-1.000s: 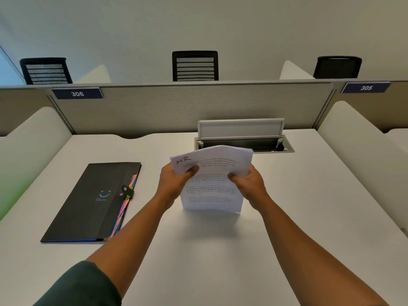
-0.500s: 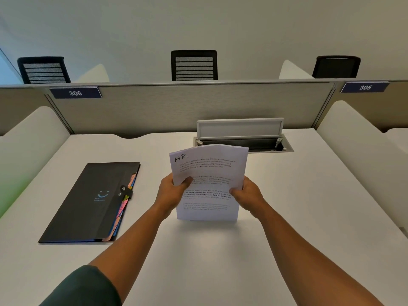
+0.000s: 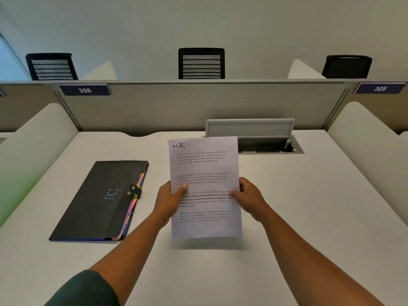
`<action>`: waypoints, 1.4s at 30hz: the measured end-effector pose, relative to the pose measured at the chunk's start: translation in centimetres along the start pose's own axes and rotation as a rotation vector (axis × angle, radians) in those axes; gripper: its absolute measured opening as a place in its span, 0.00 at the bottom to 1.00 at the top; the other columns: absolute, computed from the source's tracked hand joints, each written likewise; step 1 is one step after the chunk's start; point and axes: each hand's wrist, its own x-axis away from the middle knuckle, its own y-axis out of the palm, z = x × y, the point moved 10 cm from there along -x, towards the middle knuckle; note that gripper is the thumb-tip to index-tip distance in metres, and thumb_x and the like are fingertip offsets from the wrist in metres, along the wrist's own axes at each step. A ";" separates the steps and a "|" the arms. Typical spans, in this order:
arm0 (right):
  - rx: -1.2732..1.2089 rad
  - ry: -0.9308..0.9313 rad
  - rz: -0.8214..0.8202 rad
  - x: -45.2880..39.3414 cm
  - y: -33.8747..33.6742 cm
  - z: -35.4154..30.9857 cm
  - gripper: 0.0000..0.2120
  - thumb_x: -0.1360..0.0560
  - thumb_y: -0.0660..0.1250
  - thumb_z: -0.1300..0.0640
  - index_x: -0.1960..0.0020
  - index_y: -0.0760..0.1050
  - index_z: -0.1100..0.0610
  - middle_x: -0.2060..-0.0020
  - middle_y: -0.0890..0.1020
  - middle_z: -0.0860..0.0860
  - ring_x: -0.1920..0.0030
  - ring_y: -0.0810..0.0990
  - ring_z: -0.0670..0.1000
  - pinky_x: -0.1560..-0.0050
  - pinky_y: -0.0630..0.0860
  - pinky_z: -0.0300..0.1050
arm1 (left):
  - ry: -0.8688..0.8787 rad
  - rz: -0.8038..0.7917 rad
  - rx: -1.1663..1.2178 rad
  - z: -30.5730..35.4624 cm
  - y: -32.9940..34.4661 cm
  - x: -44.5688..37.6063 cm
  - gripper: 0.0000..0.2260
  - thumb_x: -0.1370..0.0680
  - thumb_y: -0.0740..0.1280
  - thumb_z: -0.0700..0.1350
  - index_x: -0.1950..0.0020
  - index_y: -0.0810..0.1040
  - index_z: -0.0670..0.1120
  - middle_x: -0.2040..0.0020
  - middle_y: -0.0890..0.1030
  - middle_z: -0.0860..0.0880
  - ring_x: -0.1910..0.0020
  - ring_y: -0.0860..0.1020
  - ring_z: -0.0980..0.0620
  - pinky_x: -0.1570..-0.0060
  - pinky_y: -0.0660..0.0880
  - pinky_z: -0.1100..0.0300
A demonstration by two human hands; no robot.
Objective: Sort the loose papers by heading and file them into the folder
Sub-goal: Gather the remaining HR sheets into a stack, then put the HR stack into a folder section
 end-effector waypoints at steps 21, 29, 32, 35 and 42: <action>-0.049 0.122 -0.099 -3.9 12.0 -0.5 0.13 0.24 0.66 0.61 0.41 0.74 0.53 0.46 0.82 0.51 0.48 0.82 0.54 0.44 0.80 0.55 | -0.191 0.229 0.020 -8.0 -14.6 -3.4 0.09 0.22 0.70 0.44 0.42 0.79 0.46 0.51 0.85 0.46 0.52 0.84 0.47 0.54 0.81 0.55; -0.073 0.179 -0.004 -4.6 14.3 0.7 0.12 0.23 0.65 0.62 0.40 0.73 0.55 0.45 0.81 0.52 0.47 0.81 0.55 0.46 0.79 0.52 | -0.154 0.368 -0.532 -9.9 -20.7 -4.3 0.12 0.24 0.71 0.52 0.43 0.79 0.51 0.47 0.82 0.52 0.43 0.77 0.48 0.48 0.74 0.54; -0.091 0.193 0.023 -4.6 14.8 0.8 0.12 0.23 0.64 0.63 0.41 0.73 0.55 0.46 0.81 0.52 0.48 0.81 0.55 0.49 0.78 0.50 | -0.159 0.348 -0.857 -10.3 -21.2 -4.4 0.21 0.27 0.72 0.56 0.37 0.74 0.52 0.38 0.77 0.47 0.34 0.69 0.44 0.40 0.72 0.46; -0.080 0.204 0.033 -4.6 15.2 0.9 0.13 0.23 0.64 0.63 0.39 0.73 0.56 0.46 0.80 0.52 0.48 0.81 0.55 0.51 0.78 0.48 | -0.168 0.286 -0.999 -10.6 -20.7 -4.5 0.29 0.28 0.71 0.60 0.31 0.68 0.51 0.29 0.68 0.44 0.26 0.61 0.41 0.30 0.63 0.40; -0.068 0.206 0.043 -4.8 15.4 0.9 0.12 0.22 0.63 0.62 0.39 0.72 0.55 0.45 0.79 0.52 0.47 0.80 0.56 0.49 0.78 0.49 | -0.073 0.262 -0.918 -9.7 -20.2 -4.6 0.20 0.27 0.70 0.54 0.38 0.68 0.52 0.38 0.73 0.47 0.38 0.71 0.46 0.37 0.73 0.45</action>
